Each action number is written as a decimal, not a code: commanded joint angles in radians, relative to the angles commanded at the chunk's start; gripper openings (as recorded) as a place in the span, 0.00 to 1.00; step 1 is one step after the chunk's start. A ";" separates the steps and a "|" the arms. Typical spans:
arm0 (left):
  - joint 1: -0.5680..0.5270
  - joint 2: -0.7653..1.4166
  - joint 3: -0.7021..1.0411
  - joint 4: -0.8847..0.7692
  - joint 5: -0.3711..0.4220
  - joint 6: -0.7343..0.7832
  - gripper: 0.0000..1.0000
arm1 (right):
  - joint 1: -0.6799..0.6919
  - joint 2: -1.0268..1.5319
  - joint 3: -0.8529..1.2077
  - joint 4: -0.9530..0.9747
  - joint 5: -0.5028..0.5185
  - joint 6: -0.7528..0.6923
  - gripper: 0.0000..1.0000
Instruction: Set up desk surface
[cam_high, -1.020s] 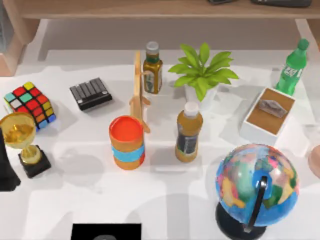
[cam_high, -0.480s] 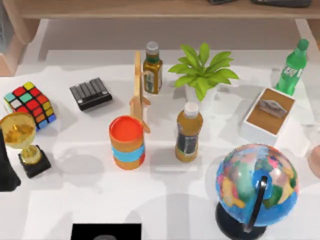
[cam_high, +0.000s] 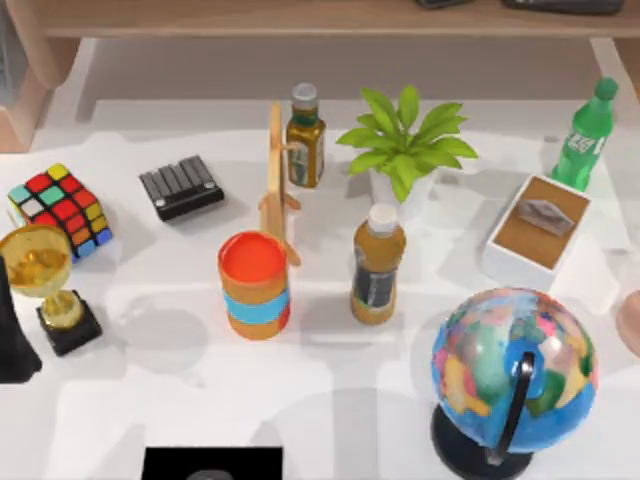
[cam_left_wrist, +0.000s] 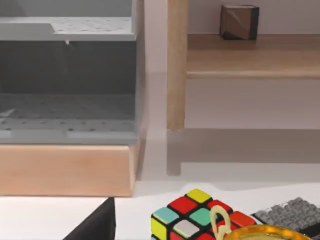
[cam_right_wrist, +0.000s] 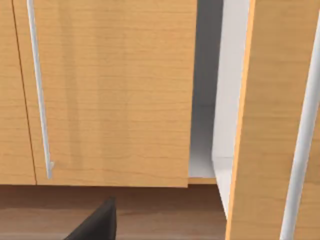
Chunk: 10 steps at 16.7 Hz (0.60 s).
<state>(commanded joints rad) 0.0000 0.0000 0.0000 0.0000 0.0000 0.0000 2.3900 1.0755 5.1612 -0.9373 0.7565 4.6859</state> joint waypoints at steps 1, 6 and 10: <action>0.000 0.000 0.000 0.000 0.000 0.000 1.00 | 0.007 -0.002 0.004 0.000 0.002 0.008 1.00; 0.000 0.000 0.000 0.000 0.000 0.000 1.00 | 0.003 0.000 0.002 0.000 0.001 0.006 1.00; 0.000 0.000 0.000 0.000 0.000 0.000 1.00 | 0.042 -0.023 -0.044 0.026 -0.033 0.009 1.00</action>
<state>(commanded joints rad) 0.0000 0.0000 0.0000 0.0000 0.0000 0.0000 2.4316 1.0527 5.1177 -0.9115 0.7239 4.6946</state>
